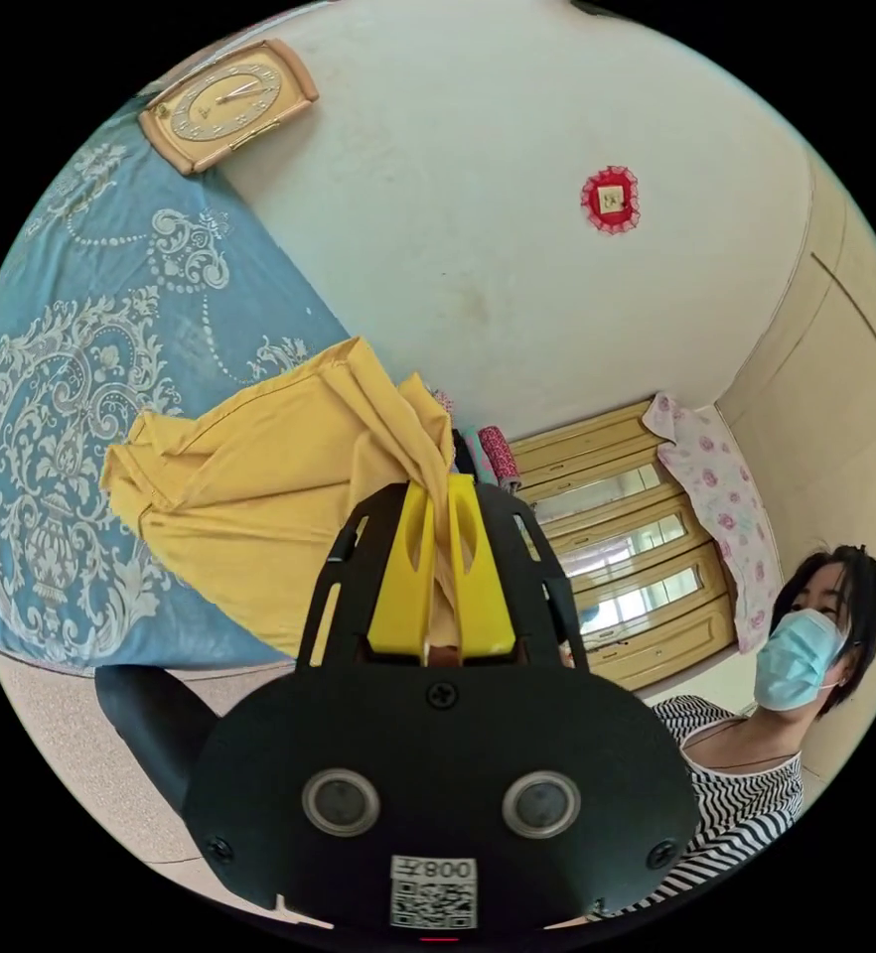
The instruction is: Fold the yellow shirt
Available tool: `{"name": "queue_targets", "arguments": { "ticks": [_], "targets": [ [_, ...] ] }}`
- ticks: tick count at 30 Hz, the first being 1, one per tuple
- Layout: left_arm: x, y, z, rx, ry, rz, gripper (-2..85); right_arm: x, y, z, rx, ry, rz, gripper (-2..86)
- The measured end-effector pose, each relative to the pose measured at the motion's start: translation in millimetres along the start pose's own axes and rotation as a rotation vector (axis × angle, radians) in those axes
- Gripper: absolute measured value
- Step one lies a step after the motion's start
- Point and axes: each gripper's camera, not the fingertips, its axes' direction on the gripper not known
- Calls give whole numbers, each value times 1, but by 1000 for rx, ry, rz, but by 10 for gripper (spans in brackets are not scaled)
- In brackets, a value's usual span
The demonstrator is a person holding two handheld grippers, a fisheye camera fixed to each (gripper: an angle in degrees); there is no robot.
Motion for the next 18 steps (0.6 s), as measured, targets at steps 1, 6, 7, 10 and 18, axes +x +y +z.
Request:
{"name": "queue_targets", "arguments": {
  "ticks": [1, 6, 7, 10, 18],
  "targets": [
    [6, -2, 5, -9, 4, 2, 29, -6, 9, -13, 11, 1, -10, 8],
    [43, -28, 67, -115, -33, -28, 28, -11, 40, -64, 69, -2, 7, 8],
    [46, -33, 76, -128, -38, -38, 28, -9, 45, -78, 89, -2, 21, 8],
    [60, -63, 131, -186, -41, -71, 28, -2, 48, -115, 157, -9, 55, 9],
    [186, -237, 372, -352, 51, 103, 29, -49, -37, -263, 378, 46, -91, 9]
  ]
}}
